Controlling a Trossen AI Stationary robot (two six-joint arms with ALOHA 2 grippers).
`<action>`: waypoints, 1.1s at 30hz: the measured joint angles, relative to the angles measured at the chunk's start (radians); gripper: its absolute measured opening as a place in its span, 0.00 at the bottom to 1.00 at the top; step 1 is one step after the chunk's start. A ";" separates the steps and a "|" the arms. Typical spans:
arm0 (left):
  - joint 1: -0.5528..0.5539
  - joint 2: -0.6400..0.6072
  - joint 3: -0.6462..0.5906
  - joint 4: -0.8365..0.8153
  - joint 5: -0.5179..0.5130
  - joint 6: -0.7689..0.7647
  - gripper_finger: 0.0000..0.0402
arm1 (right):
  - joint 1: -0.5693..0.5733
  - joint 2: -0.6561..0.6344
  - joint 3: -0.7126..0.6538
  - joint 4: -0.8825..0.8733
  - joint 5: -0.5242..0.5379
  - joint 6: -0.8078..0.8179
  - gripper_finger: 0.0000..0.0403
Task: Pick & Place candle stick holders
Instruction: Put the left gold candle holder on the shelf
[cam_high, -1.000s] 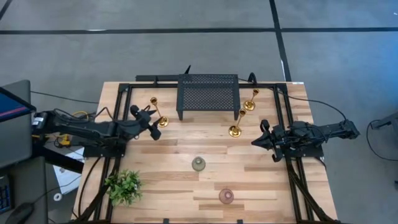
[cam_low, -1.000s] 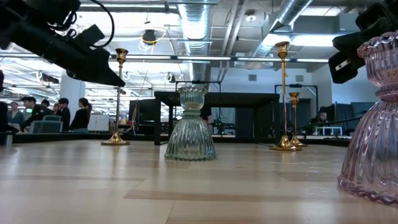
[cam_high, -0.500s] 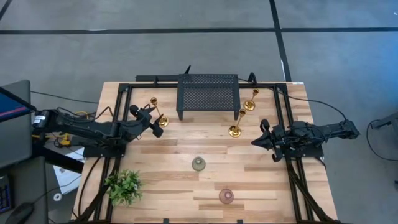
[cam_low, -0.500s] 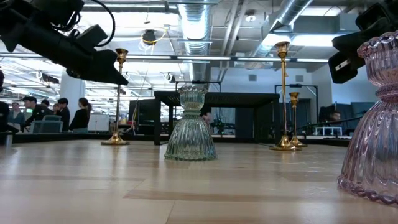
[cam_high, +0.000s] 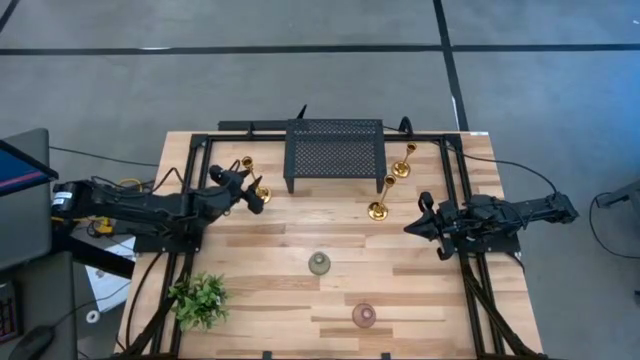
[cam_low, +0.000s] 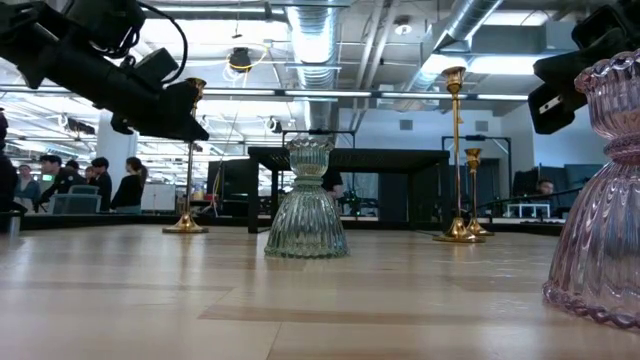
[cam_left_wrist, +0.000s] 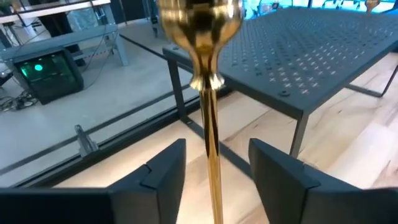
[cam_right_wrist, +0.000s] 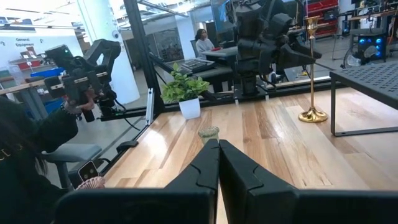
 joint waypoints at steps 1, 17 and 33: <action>0.001 0.002 0.000 0.005 0.000 0.000 0.40 | 0.000 0.000 0.000 0.000 0.000 0.000 0.00; 0.000 0.006 0.000 0.015 0.044 0.000 0.10 | 0.000 0.000 0.000 0.001 0.002 0.000 0.00; 0.000 -0.009 0.003 0.012 0.058 0.012 0.04 | 0.000 0.000 0.000 0.002 0.001 0.003 0.00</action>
